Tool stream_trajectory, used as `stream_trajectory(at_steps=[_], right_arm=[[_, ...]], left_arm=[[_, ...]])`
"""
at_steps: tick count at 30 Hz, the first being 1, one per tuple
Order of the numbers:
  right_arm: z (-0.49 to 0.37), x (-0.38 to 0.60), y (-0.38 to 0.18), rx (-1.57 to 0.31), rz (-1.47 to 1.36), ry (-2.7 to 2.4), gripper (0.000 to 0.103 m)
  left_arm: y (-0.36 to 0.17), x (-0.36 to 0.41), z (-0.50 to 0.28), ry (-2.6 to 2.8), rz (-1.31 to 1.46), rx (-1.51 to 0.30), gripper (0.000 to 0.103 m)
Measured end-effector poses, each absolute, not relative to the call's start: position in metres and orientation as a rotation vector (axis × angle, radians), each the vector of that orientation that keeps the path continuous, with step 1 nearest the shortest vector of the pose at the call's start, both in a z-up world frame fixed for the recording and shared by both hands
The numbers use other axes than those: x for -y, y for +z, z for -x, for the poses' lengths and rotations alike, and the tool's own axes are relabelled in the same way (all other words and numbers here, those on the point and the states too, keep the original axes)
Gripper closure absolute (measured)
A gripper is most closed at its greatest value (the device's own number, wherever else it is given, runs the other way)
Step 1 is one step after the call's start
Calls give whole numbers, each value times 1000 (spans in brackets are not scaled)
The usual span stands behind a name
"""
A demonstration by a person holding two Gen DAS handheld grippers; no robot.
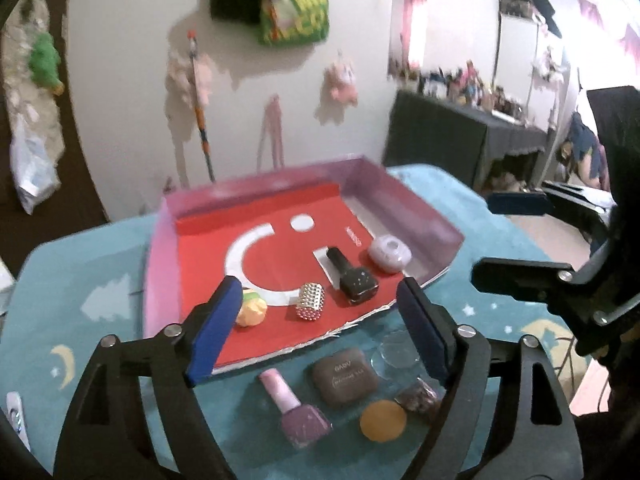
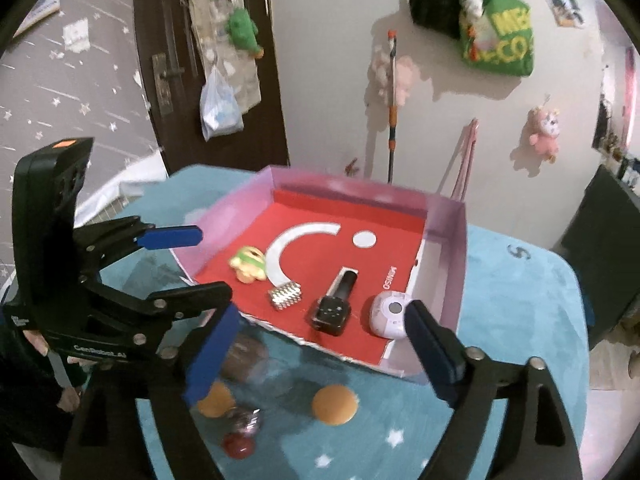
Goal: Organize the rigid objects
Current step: 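Withdraw both tools from the box toward the remaining objects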
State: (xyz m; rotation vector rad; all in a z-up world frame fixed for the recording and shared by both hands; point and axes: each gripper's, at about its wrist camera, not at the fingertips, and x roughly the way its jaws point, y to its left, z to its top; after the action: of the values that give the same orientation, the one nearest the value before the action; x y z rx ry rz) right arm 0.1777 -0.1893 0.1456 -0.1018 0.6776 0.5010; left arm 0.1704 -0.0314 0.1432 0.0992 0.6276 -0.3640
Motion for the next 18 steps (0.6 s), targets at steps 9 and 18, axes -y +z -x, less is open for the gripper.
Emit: stream_trajectory(at_steps=[9, 18], right_arm=[[-98, 185, 165, -541, 61, 408, 0], [-54, 187, 130, -570, -2, 361, 0]], left_arm=[[159, 14, -94, -280, -45, -490, 9], [125, 3, -56, -234, 19, -524, 9]])
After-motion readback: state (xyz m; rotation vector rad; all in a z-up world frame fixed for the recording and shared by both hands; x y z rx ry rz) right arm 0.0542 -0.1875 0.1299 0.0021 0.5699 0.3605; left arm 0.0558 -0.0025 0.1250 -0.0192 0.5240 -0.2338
